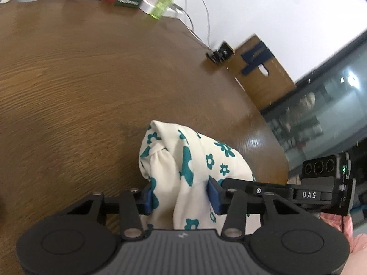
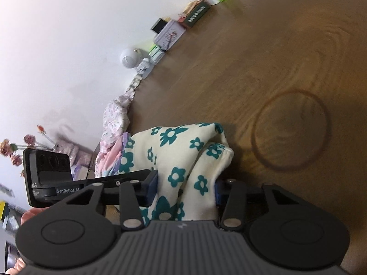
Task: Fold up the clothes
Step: 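Carry the bundle with both grippers toward the wall and set it down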
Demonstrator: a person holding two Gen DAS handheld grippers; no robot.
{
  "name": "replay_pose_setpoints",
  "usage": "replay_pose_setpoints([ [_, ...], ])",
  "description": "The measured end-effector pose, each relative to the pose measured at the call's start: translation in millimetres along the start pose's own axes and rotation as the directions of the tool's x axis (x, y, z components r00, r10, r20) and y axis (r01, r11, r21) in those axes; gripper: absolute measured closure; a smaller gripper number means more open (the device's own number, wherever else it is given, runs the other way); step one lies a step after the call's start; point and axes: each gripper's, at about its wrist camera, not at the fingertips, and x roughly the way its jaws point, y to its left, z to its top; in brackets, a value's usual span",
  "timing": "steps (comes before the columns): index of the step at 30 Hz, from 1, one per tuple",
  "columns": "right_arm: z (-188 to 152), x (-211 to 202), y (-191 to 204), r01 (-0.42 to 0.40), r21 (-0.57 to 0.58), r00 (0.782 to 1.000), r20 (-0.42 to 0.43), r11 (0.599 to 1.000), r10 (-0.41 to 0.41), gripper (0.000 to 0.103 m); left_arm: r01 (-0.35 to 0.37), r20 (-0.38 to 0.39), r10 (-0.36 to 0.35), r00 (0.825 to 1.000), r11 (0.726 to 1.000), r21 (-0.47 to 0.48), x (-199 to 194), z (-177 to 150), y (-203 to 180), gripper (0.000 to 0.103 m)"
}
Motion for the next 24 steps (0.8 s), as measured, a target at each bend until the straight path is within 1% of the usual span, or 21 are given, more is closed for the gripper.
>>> replay_pose_setpoints([
  [4,21,11,-3,-0.034,-0.030,0.999,-0.039,0.999,0.033,0.059,-0.017,0.069,0.020,0.997,0.999,-0.052,-5,2,1,0.061],
  [6,33,17,-1,-0.053,-0.064,0.997,-0.052,0.997,0.050,0.059,-0.023,0.106,0.031,0.994,0.997,-0.073,-7,5,0,0.061],
  [9,58,25,6,-0.085,-0.126,0.994,-0.076,0.988,0.076,0.059,-0.034,0.171,0.051,0.984,0.994,-0.101,-11,14,-5,0.061],
  [11,78,31,13,-0.106,-0.175,0.991,-0.096,0.979,0.090,0.059,-0.047,0.217,0.072,0.974,0.992,-0.118,-16,20,-8,0.061],
  [16,128,52,38,-0.159,-0.305,0.982,-0.146,0.939,0.119,0.060,-0.076,0.317,0.127,0.940,0.983,-0.169,-29,45,-10,0.061],
  [18,147,60,51,-0.175,-0.355,0.979,-0.160,0.918,0.125,0.060,-0.086,0.356,0.150,0.922,0.978,-0.191,-34,56,-10,0.061],
  [21,169,68,70,-0.183,-0.422,0.980,-0.148,0.888,0.132,0.060,-0.099,0.410,0.186,0.893,0.970,-0.224,-41,71,-11,0.061],
  [23,182,75,77,-0.196,-0.444,0.978,-0.151,0.874,0.143,0.060,-0.110,0.440,0.211,0.873,0.964,-0.244,-45,82,-11,0.061],
  [24,188,79,78,-0.205,-0.445,0.976,-0.156,0.872,0.150,0.060,-0.120,0.446,0.225,0.866,0.961,-0.250,-45,87,-10,0.061],
])
